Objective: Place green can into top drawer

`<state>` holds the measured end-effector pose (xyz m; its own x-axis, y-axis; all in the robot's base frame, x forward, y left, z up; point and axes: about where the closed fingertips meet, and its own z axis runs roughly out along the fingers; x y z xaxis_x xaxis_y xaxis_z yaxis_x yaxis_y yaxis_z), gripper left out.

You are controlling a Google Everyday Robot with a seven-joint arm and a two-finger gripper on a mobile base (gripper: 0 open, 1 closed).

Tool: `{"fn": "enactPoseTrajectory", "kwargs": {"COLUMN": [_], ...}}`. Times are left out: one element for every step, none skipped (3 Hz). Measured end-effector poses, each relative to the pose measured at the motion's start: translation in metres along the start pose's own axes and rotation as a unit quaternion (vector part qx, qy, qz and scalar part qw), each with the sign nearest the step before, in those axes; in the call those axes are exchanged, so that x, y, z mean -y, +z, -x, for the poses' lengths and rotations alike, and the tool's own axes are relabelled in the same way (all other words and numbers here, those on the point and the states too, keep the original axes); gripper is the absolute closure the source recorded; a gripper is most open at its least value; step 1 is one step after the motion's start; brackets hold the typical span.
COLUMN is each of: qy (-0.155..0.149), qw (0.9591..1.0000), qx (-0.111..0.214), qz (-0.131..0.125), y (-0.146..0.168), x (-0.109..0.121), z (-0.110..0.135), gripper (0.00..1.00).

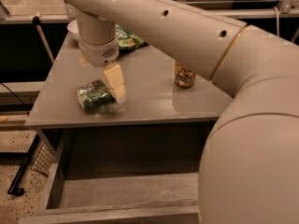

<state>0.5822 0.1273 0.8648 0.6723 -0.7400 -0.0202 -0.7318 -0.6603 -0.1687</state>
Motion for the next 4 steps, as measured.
{"fn": "enactPoseTrajectory", "kwargs": {"qy": [0.004, 0.009, 0.013, 0.012], "qw": [0.9999, 0.9998, 0.9997, 0.9997], "qx": [0.005, 0.009, 0.014, 0.014], "qz": [0.011, 0.016, 0.018, 0.017], "y": [0.015, 0.024, 0.030, 0.031], "x": [0.000, -0.001, -0.002, -0.001], "z": [0.004, 0.006, 0.006, 0.006], "gripper": [0.00, 0.16, 0.41, 0.63]}}
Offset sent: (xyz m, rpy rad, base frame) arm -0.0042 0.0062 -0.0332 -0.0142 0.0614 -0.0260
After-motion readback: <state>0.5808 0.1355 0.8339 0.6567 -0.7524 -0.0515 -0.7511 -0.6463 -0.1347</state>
